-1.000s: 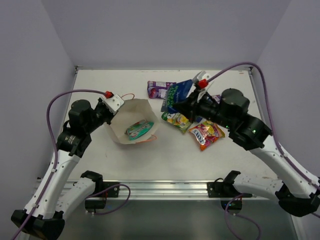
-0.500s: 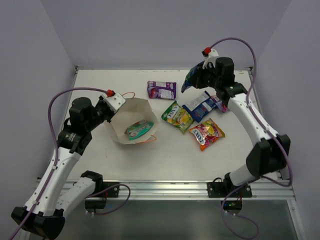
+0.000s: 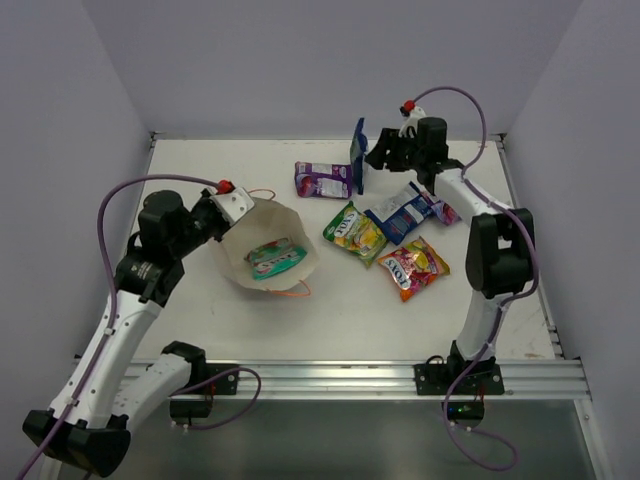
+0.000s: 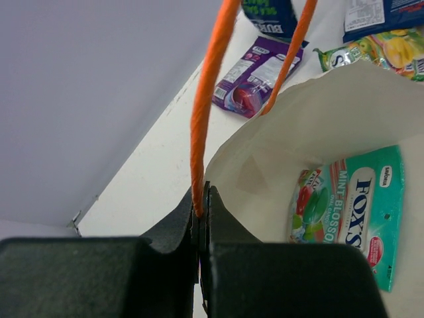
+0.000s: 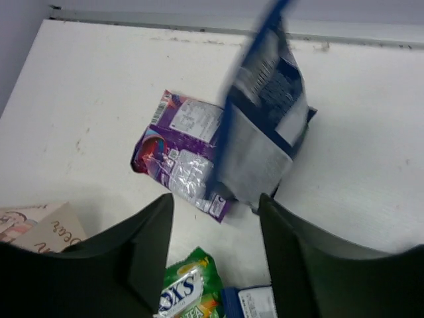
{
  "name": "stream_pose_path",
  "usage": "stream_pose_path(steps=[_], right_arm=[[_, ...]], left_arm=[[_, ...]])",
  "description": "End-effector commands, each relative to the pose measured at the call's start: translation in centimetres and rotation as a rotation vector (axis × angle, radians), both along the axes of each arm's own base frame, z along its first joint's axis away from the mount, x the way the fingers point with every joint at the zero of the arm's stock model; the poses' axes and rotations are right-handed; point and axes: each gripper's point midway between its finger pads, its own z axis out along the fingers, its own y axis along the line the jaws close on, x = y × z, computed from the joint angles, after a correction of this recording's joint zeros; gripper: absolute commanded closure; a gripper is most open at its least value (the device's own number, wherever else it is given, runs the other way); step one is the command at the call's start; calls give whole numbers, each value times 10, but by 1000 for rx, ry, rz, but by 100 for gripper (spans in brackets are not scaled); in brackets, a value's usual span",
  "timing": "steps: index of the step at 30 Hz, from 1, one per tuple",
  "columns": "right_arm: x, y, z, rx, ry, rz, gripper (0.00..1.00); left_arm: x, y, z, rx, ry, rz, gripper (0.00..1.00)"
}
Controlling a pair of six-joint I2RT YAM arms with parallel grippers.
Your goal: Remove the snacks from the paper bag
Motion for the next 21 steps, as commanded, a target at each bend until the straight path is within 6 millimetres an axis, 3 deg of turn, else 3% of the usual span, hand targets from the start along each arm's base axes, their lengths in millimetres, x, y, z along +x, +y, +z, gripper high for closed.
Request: stream_pose_path(steps=[1, 4, 5, 6, 7, 8, 9, 10, 11, 12, 13, 15, 16, 20, 21], right_arm=[[-16, -23, 13, -31, -34, -97, 37], [-52, -28, 31, -108, -86, -95, 27], [-70, -19, 25, -142, -80, -66, 26], [-85, -17, 55, -178, -169, -43, 25], [-97, -10, 61, -205, -192, -19, 25], [-118, 13, 63, -231, -220, 47, 25], [-131, 22, 70, -252, -257, 87, 25], [-149, 28, 92, -295, -342, 129, 25], [-173, 54, 93, -302, -370, 208, 25], [-186, 64, 100, -320, -421, 266, 28], [-219, 88, 111, -296, -469, 384, 29], [-247, 107, 119, -327, -548, 494, 30], [-277, 128, 118, -317, -574, 605, 31], [-325, 168, 107, -381, -660, 819, 32], [-328, 174, 103, -412, -690, 854, 32]], left_arm=[[-17, -12, 15, -11, -73, -102, 100], [-31, -13, 4, -13, -50, -129, 100], [-34, -14, 2, -13, -45, -137, 100], [-37, -15, -2, -13, -30, -141, 100], [-39, -15, -4, -13, -20, -145, 100], [-41, -16, -5, -14, -15, -149, 100], [-43, -16, -9, -15, -3, -151, 100], [-46, -17, -11, -16, -1, -157, 100], [-48, -18, -14, -16, 8, -161, 100], [-49, -17, -23, -10, 27, -158, 100], [-51, -17, -26, -8, 32, -156, 100], [-52, -17, -37, 3, 57, -150, 100], [-53, -17, -40, 6, 64, -148, 100], [-57, -21, -48, 17, 83, -159, 100], [-57, -21, -50, 18, 88, -159, 100]])
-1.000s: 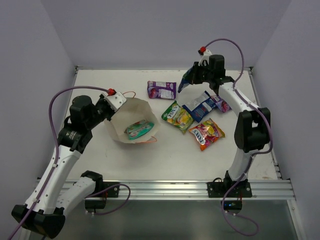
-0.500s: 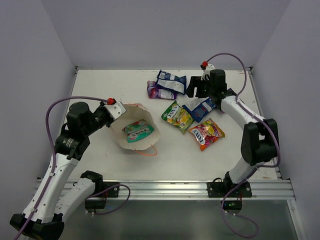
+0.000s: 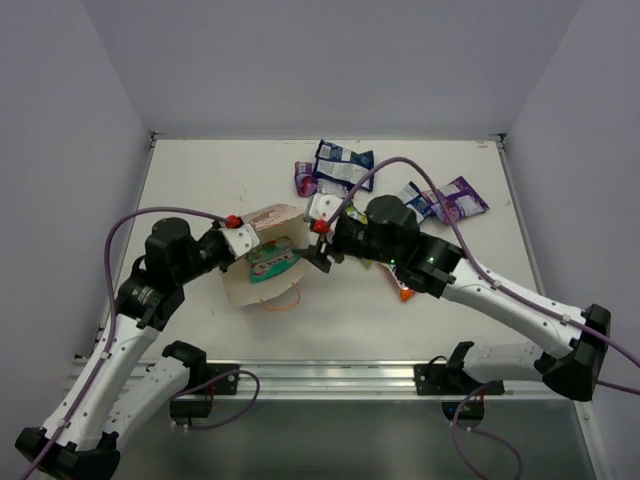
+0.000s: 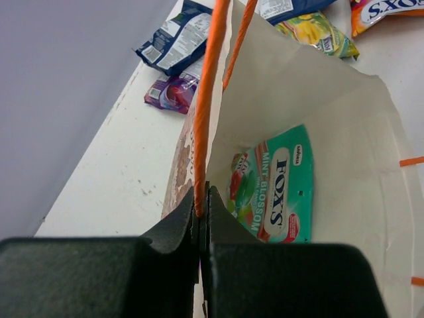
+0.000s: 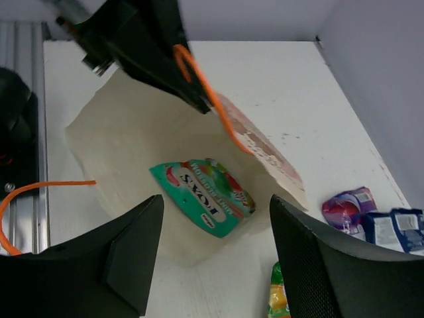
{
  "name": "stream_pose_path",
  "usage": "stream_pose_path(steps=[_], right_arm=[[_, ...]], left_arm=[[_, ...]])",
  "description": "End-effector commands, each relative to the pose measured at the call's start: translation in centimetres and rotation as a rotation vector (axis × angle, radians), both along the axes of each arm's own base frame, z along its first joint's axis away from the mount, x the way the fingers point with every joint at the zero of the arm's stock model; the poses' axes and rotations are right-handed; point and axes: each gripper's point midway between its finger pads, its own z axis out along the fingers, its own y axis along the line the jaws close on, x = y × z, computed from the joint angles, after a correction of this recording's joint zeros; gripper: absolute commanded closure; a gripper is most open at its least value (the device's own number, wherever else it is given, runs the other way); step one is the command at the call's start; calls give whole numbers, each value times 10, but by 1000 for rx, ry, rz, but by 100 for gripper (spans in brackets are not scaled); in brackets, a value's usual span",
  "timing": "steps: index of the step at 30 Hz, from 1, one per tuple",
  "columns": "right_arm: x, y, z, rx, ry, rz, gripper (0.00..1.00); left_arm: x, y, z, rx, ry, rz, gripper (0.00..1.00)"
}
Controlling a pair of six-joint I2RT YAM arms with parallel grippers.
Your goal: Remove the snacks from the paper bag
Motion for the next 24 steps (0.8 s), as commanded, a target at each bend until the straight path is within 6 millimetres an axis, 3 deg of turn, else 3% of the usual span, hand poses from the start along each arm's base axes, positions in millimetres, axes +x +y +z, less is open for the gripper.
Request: stream_pose_path(steps=[1, 5, 11, 12, 15, 19, 24], right_arm=[[-16, 21, -45, -197, -88, 126, 32], [-17, 46, -65, -283, -102, 183, 38], [-20, 71, -110, -395, -122, 220, 43], [-17, 74, -123, -425, -125, 213, 44], [-13, 85, -135, -438, -158, 200, 46], [3, 93, -159, -504, -191, 170, 46], [7, 91, -189, -598, -206, 197, 41]], left_arm=[[-3, 0, -9, 21, 19, 3, 100], [-6, -2, -6, 19, 23, -6, 100], [-6, -1, 13, 12, -20, -6, 100], [-7, -2, 13, 12, -21, -13, 100], [-8, -3, 9, 17, -16, -24, 100], [-8, -4, 8, 23, -18, -29, 100], [-6, -1, 15, 30, -43, -18, 100]])
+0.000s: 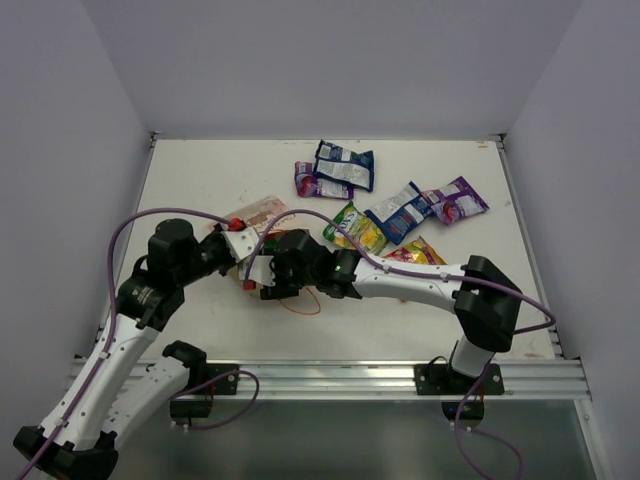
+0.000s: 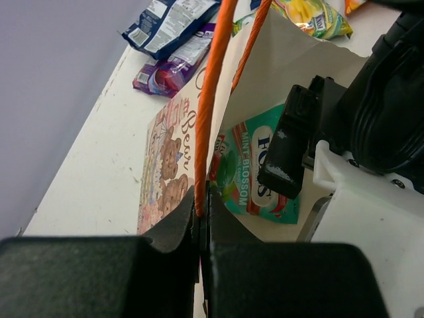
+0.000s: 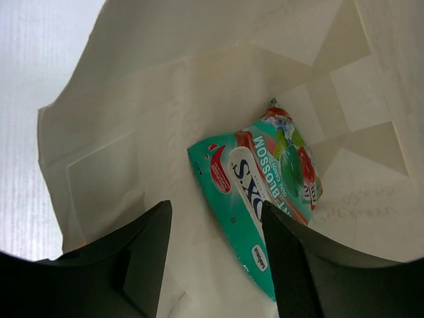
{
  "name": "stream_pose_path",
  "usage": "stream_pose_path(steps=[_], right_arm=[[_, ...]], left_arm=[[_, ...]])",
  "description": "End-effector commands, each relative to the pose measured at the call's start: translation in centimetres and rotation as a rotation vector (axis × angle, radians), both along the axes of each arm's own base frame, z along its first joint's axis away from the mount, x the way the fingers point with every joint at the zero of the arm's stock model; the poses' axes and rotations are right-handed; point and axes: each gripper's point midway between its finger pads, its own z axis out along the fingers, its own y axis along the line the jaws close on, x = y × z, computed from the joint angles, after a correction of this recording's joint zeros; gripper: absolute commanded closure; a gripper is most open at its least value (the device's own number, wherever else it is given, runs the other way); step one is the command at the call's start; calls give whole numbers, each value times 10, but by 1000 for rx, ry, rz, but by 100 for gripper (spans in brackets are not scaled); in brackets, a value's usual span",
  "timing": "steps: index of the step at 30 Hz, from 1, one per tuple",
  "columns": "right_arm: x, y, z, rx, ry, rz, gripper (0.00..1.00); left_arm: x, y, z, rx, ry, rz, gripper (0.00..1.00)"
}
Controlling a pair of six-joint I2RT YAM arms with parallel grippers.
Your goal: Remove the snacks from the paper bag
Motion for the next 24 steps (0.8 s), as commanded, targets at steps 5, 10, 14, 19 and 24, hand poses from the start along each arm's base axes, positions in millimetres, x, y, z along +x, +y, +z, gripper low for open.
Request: stream_pose_path(steps=[5, 10, 14, 19, 24], right_arm=[[16, -4, -23, -103, -77, -11, 36], [22, -12, -27, -112, -78, -37, 36], [28, -17, -18, -70, -82, -73, 37], [53, -28, -24, -85, -157, -142, 38], [59, -25, -32, -93, -186, -142, 38]], left_arm=[[4, -2, 28, -7, -88, -13, 100], [7, -1, 30, 5, -101, -11, 100], [5, 1, 29, 12, -102, -4, 100], [1, 2, 34, 4, -115, -11, 100], [3, 0, 41, -4, -127, -17, 100]])
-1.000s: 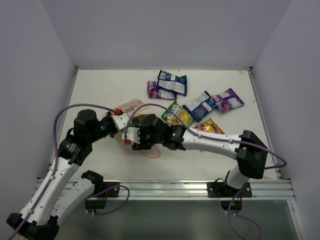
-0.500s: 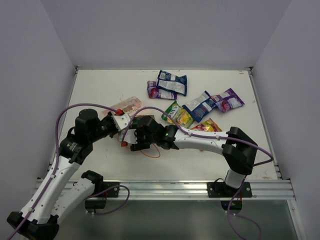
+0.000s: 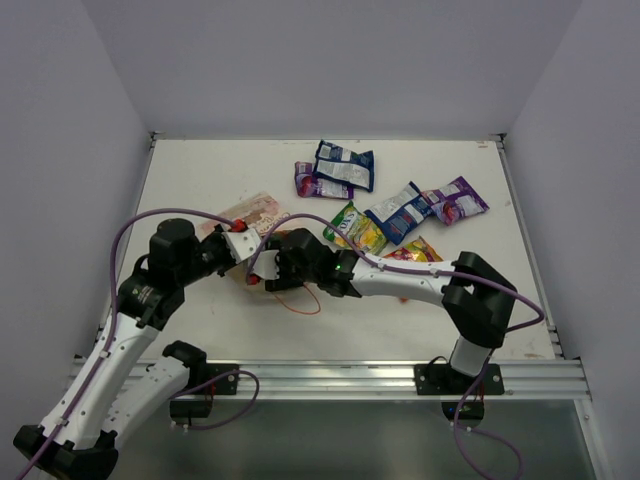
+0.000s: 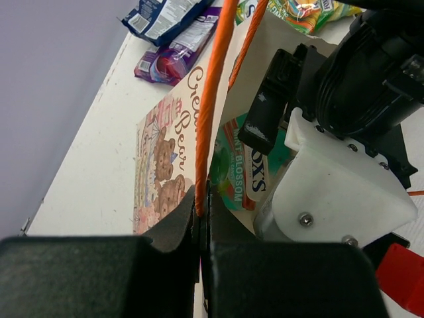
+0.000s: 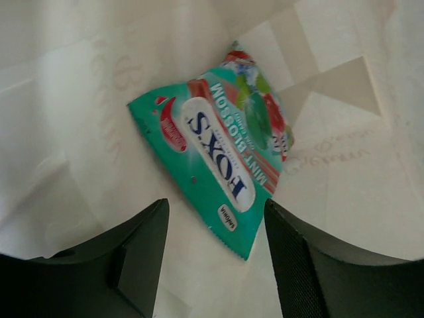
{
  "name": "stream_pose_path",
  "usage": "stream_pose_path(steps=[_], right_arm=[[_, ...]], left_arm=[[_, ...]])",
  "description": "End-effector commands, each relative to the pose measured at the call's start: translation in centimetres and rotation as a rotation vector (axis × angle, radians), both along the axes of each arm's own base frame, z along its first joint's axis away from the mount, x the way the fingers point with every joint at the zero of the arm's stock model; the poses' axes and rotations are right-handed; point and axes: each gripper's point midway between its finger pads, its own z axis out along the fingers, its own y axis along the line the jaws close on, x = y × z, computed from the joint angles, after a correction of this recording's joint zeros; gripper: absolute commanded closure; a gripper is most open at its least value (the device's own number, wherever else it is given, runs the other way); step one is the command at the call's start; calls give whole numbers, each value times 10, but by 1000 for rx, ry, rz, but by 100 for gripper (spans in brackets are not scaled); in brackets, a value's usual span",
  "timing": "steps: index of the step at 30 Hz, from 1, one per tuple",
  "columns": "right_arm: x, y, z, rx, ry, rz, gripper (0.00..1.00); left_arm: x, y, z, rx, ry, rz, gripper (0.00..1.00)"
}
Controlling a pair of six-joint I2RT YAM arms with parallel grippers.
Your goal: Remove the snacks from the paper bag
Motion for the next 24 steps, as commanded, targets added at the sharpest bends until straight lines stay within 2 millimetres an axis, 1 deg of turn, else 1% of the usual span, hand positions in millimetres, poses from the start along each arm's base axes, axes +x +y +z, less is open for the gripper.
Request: stream_pose_path(steps=[1, 4, 5, 8, 10, 12, 14, 16, 20, 22, 24], right_arm=[[18, -4, -8, -19, -60, -51, 37], [19, 1, -10, -17, -71, -38, 37], [19, 0, -16, -37, -68, -34, 37], [19, -2, -20, -50, -65, -35, 37], [16, -6, -17, -42, -62, -43, 37], [11, -8, -6, 6, -60, -45, 37], [11, -9, -1, 20, -67, -45, 37], [12, -12, -7, 1, -71, -49, 37], [11, -14, -29, -68, -58, -36, 36], [9, -13, -33, -75, -49, -31, 35], [11, -11, -34, -64, -55, -39, 34]], left_arm=[[2, -8, 49, -56, -134, -38, 100], [2, -12, 57, -76, -145, -54, 100], [3, -13, 61, -83, -155, -57, 100], [5, -11, 70, -84, -175, -41, 100], [9, -10, 71, -79, -174, -31, 100], [10, -9, 64, -69, -153, -22, 100], [11, -9, 60, -64, -143, -20, 100], [10, -9, 59, -67, -139, -20, 100], [7, -8, 71, -76, -168, -25, 100], [6, -8, 75, -77, -177, -27, 100], [4, -12, 77, -88, -171, -49, 100]])
